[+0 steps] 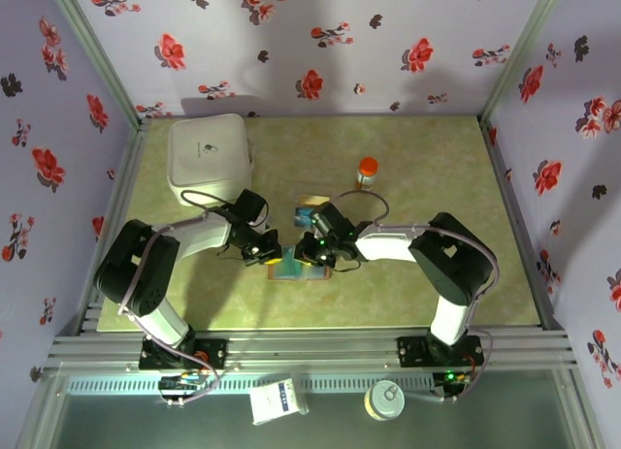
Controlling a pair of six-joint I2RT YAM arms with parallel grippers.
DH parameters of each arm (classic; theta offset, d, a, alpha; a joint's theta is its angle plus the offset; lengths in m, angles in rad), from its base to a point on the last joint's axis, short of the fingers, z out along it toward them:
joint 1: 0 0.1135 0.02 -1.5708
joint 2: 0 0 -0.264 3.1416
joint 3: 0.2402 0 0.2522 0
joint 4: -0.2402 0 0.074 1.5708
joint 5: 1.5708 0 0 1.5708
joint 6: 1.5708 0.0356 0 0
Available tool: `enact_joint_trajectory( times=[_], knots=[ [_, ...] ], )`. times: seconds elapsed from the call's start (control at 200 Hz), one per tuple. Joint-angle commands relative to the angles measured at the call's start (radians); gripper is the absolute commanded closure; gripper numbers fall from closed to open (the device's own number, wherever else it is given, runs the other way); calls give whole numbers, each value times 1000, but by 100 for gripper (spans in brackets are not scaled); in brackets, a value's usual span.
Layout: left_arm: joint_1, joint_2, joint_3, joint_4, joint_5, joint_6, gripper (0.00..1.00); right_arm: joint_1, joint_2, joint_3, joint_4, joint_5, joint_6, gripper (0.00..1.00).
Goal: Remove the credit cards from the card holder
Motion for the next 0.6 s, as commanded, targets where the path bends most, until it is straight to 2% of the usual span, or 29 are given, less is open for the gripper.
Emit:
enact_joint_trajectory(
  times=[0.0,0.4,0.595],
  knots=[
    [-5,27,2,-52,-29,19,100,-11,-42,-23,38,-10,25,87],
    [-5,27,4,-56,-31,23,100,-23,-51,-49,65,-18,30,92],
    [-5,22,2,-58,-32,22,100,-39,-91,-64,-20,18,-14,92]
  ],
)
